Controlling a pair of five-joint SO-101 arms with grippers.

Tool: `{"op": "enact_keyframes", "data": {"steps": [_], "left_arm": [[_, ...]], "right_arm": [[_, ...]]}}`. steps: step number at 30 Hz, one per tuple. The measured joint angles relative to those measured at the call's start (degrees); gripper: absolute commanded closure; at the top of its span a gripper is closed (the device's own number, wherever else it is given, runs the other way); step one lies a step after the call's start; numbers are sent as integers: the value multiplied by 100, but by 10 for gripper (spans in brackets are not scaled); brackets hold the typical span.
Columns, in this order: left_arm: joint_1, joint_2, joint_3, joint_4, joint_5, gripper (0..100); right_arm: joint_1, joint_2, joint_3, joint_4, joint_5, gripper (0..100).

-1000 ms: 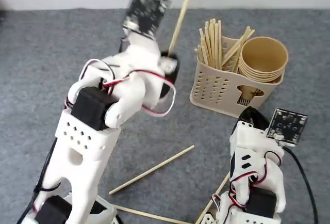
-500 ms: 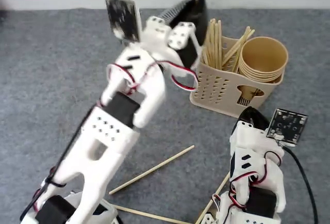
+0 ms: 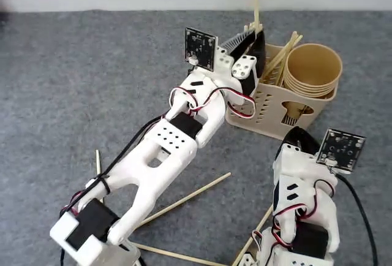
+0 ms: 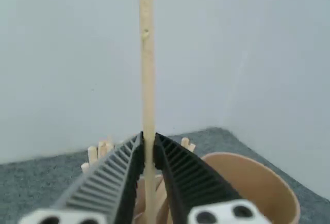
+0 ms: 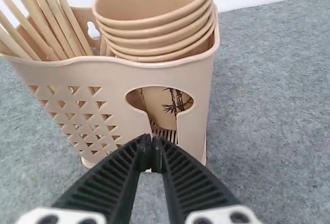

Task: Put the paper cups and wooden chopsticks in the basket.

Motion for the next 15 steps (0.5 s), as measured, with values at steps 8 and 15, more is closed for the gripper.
{"op": "enact_keyframes", "data": {"steps": [8, 15], "left_arm": [[-9, -396, -114, 1380, -141, 870], [-79, -1486, -114, 2840, -141, 870]], "right_arm": [[0, 0, 0, 0, 0, 990], [0, 0, 0, 0, 0, 990]]}}
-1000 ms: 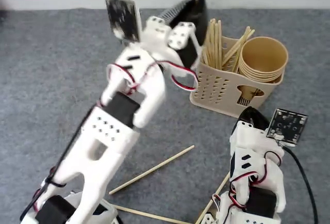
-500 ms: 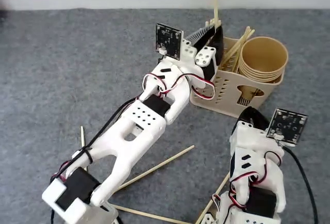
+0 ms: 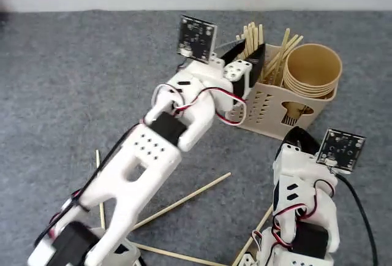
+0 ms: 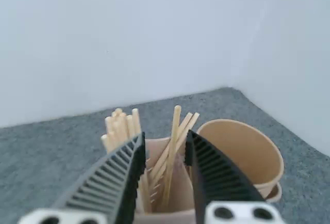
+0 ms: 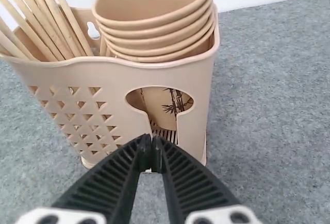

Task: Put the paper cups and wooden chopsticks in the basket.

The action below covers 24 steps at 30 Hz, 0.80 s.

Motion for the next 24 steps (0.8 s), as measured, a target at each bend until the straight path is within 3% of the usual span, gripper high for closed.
{"op": "enact_keyframes", "data": {"steps": [8, 12, 24], "left_arm": [[-53, -1055, 0, 2365, -62, 870], [-62, -1266, 0, 3305, -510, 869], [26, -1284, 132, 5002, -1011, 866]], "right_arm": [[0, 0, 0, 0, 0, 990], [0, 0, 0, 0, 0, 990], [0, 0, 35, -220, 0, 990]]}}
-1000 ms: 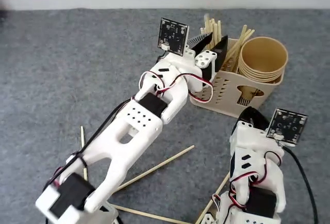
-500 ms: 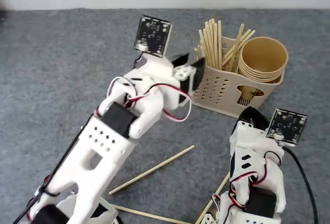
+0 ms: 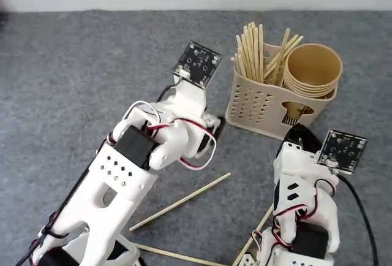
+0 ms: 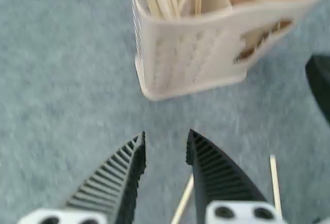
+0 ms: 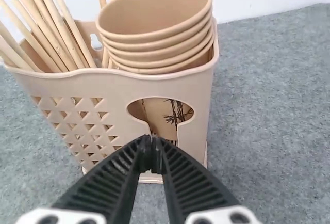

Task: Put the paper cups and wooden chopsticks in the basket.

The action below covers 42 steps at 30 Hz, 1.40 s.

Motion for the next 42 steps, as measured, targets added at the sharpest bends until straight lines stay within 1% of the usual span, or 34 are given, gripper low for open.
{"op": "enact_keyframes", "data": {"steps": [5, 10, 12, 15, 20, 24, 34, 38, 42], "left_arm": [[220, 0, 818, 132, -44, 848], [615, 0, 1582, 132, -79, 709], [668, -9, 1829, 35, -79, 695], [695, -26, 2268, -343, -53, 695], [730, -35, 3130, -1319, -53, 695], [730, -35, 3648, -1785, -141, 695], [712, 79, 3745, -1899, -176, 695], [440, 897, 3332, -1881, -202, 695], [246, 2004, 2549, -1521, -176, 695]], "right_arm": [[0, 0, 0, -9, 0, 990], [0, 0, 0, -9, 0, 990], [0, 0, 0, -9, 0, 990], [0, 0, 0, -35, 0, 990], [0, 0, 0, -35, 0, 990], [0, 0, 0, -35, 0, 990], [0, 0, 0, -35, 0, 990], [0, 0, 0, -35, 0, 990], [0, 0, 0, -35, 0, 990]]}}
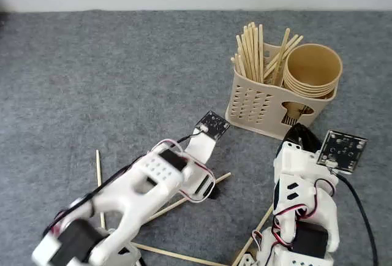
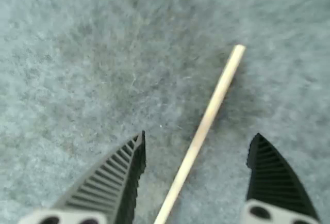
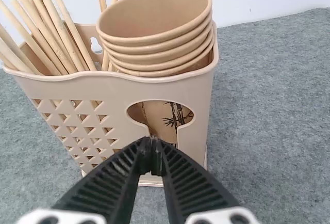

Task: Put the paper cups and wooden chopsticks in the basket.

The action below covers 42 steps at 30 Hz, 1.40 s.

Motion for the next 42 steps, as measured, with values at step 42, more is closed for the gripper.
{"op": "enact_keyframes", "data": {"steps": [42], "left_arm": [[-475, -1697, -3437, 1864, -26, 987]], "right_arm": [[0, 0, 0, 0, 0, 990]]}}
